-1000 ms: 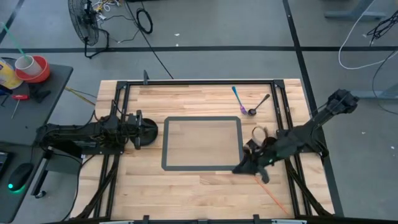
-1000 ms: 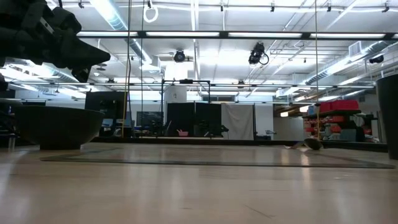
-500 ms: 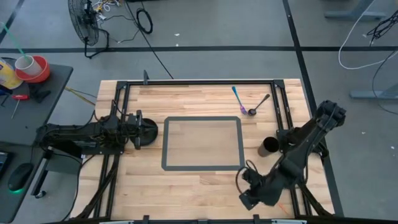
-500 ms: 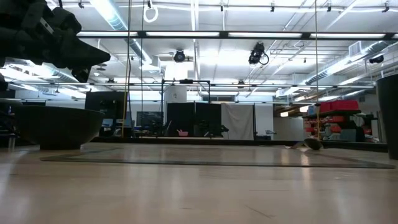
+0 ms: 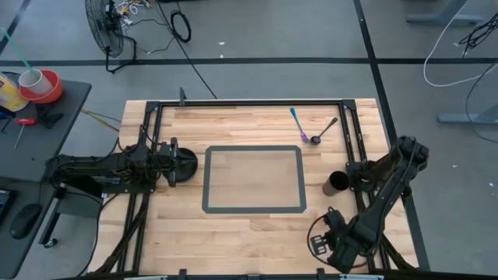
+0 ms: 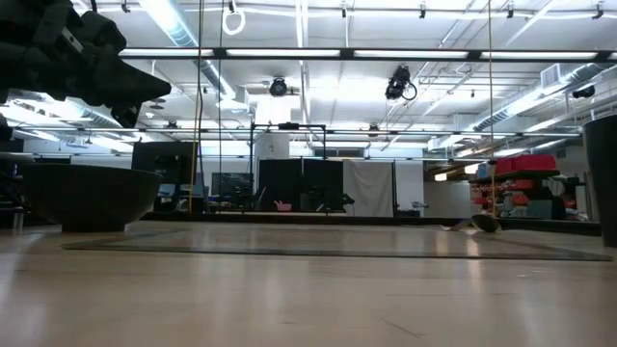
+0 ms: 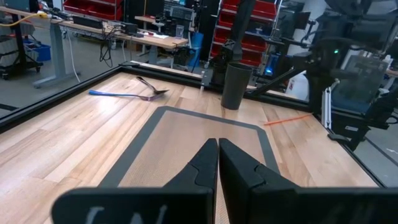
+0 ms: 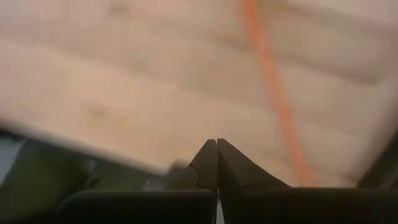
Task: Pick & Place Utensil
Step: Put the black cup on the transparent mat
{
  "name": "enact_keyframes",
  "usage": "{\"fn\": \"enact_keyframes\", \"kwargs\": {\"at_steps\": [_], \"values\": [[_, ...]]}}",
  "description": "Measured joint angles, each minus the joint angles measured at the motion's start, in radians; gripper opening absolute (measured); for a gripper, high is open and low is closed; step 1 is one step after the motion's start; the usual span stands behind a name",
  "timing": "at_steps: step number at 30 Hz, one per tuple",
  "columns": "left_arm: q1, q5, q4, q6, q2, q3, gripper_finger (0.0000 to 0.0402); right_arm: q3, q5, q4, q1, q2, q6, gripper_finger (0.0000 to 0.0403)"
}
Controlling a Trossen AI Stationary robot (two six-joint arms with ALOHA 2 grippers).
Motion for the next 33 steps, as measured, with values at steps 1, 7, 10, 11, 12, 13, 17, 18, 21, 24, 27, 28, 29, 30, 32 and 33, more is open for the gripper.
{"fn": "enact_keyframes", "kwargs": {"at_steps": [1,7,10,11,12,13,17,18,21,24,27,28,29,30,32,33], "values": [[0.0,0.0,0.0,0.0,0.0,0.0,0.0018,0.0,-0.007,-0.028,-0.002,0.005,0.005,0.0002],[0.0,0.0,0.0,0.0,0.0,0.0,0.0018,0.0,-0.006,-0.124,-0.037,0.016,-0.055,0.0014],[0.0,0.0,0.0,0.0,0.0,0.0,0.0018,0.0,0.013,-0.157,-0.043,0.016,-0.085,0.0045],[0.0,0.0,0.0,0.0,0.0,0.0,0.0018,-0.001,0.027,-0.157,-0.043,0.016,-0.085,0.006],[0.0,0.0,0.0,0.0,0.0,0.0,0.0018,-0.007,0.038,-0.155,-0.043,0.016,-0.085,0.0076],[0.0,0.0,0.0,0.0,0.0,0.0,0.0018,-0.013,0.043,-0.154,-0.045,0.016,-0.082,0.0094],[0.0,0.0,0.0,0.0,0.0,0.0,0.0018,-0.055,0.048,-0.142,-0.046,0.016,-0.081,0.0185],[0.0,0.0,0.0,0.0,0.0,0.0,0.0018,-0.07,0.047,-0.142,-0.046,0.016,-0.078,0.0211],[0.0,0.0,0.0,0.0,0.0,0.0,0.0018,-0.124,0.03,-0.144,-0.046,0.016,-0.053,0.0293],[0.0,0.0,0.0,0.0,0.0,0.0,0.0018,-0.19,0.003,-0.15,-0.042,0.016,-0.01,0.0368],[0.0,0.0,0.0,0.0,0.0,0.0,0.0018,-0.248,-0.036,-0.149,-0.042,0.016,-0.002,0.0389],[0.0,0.0,0.0,0.0,0.0,0.0,0.0018,-0.261,-0.035,-0.151,-0.042,0.016,-0.002,0.0382],[0.0,0.0,0.0,0.0,0.0,0.0,0.0018,-0.274,-0.037,-0.151,-0.042,0.016,-0.002,0.0374],[0.0,0.0,0.0,0.0,0.0,0.0,0.0018,-0.285,-0.039,-0.151,-0.042,0.016,-0.003,0.0366],[0.0,0.0,0.0,0.0,0.0,0.0,0.0018,-0.298,-0.04,-0.152,-0.042,0.011,-0.015,0.0356],[0.0,0.0,0.0,0.0,0.0,0.0,0.0018,-0.299,-0.04,-0.155,-0.043,0.008,-0.024,0.0354]]}}
